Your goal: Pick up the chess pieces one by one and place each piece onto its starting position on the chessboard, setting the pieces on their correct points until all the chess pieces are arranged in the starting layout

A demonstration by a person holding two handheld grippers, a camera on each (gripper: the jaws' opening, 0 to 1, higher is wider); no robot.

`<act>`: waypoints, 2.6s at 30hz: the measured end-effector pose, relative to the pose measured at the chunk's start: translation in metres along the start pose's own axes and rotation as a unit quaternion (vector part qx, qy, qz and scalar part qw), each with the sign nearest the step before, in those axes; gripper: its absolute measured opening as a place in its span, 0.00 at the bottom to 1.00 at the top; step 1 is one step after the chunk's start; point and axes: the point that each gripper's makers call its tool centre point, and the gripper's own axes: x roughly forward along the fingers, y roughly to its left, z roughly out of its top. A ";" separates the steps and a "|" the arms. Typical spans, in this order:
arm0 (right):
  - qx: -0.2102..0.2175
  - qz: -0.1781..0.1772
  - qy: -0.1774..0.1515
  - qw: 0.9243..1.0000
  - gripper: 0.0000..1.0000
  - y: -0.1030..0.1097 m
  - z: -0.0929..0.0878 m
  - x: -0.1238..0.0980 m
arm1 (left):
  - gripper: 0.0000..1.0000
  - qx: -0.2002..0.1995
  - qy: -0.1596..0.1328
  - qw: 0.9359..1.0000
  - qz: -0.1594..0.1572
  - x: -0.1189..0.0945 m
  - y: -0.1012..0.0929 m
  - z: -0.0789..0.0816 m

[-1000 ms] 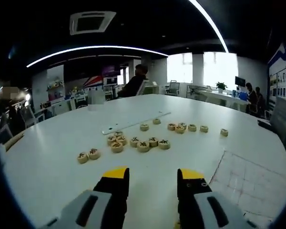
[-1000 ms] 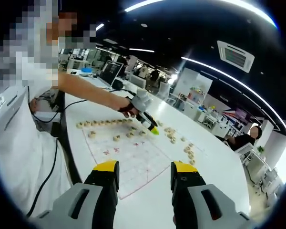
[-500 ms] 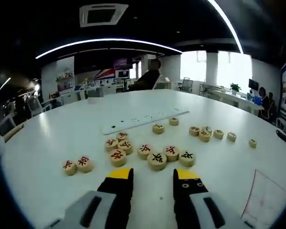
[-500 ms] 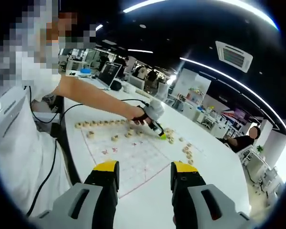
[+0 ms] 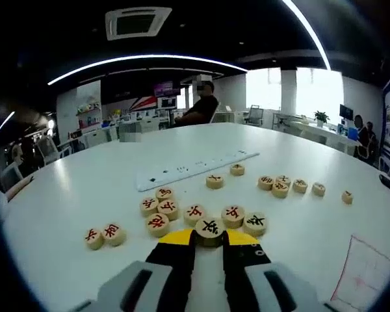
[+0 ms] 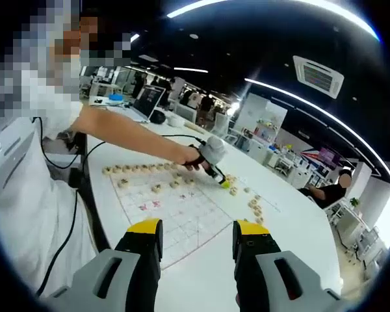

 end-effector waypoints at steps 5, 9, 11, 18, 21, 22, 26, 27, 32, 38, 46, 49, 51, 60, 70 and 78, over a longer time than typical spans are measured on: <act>-0.002 0.003 0.001 1.000 0.44 0.002 0.000 0.001 | 0.19 0.024 -0.005 1.000 -0.014 -0.027 -0.006 0.009; -0.003 0.003 0.001 1.000 0.44 0.004 0.002 0.001 | 0.19 0.036 -0.015 0.999 -0.032 -0.057 -0.013 0.017; -0.004 0.002 0.000 1.000 0.44 0.005 0.002 0.000 | 0.19 0.044 -0.021 0.998 -0.043 -0.075 -0.017 0.020; -0.003 0.003 0.003 1.000 0.44 0.007 0.002 0.001 | 0.19 0.054 -0.040 0.994 -0.083 -0.144 -0.029 0.017; -0.003 0.004 0.004 1.000 0.44 0.007 0.001 0.003 | 0.19 0.052 -0.045 0.993 -0.098 -0.168 -0.033 0.011; -0.003 0.005 0.005 1.000 0.44 0.008 0.002 0.003 | 0.19 0.050 -0.048 0.992 -0.104 -0.177 -0.036 0.009; -0.005 0.009 0.007 1.000 0.44 0.010 0.002 0.006 | 0.19 0.042 -0.058 0.989 -0.131 -0.213 -0.048 0.003; -0.005 0.010 0.007 1.000 0.44 0.011 0.002 0.006 | 0.19 0.041 -0.059 0.988 -0.140 -0.224 -0.053 -0.001; -0.006 0.010 0.007 1.000 0.44 0.012 0.003 0.006 | 0.19 0.042 -0.057 0.983 -0.171 -0.258 -0.077 -0.022; -0.007 0.009 0.007 1.000 0.44 0.012 0.003 0.005 | 0.19 0.054 -0.025 0.975 -0.215 -0.280 -0.113 -0.061; -0.006 0.007 0.005 1.000 0.44 0.011 0.002 0.002 | 0.19 0.054 0.036 0.967 -0.247 -0.274 -0.138 -0.114; -0.006 0.007 0.006 1.000 0.44 0.010 0.002 0.002 | 0.19 0.058 0.045 0.966 -0.247 -0.271 -0.137 -0.118; -0.006 0.006 0.005 1.000 0.44 0.009 0.002 0.002 | 0.19 0.060 0.051 0.966 -0.246 -0.268 -0.136 -0.120; -0.006 0.005 0.005 1.000 0.44 0.009 0.002 0.001 | 0.19 0.070 0.075 0.964 -0.244 -0.262 -0.135 -0.131; -0.008 0.006 0.004 1.000 0.44 0.009 0.003 0.002 | 0.26 0.059 0.086 0.962 -0.251 -0.262 -0.136 -0.136; -0.007 0.006 0.003 1.000 0.44 0.009 0.003 0.002 | 0.37 0.045 0.047 0.966 -0.252 -0.273 -0.133 -0.111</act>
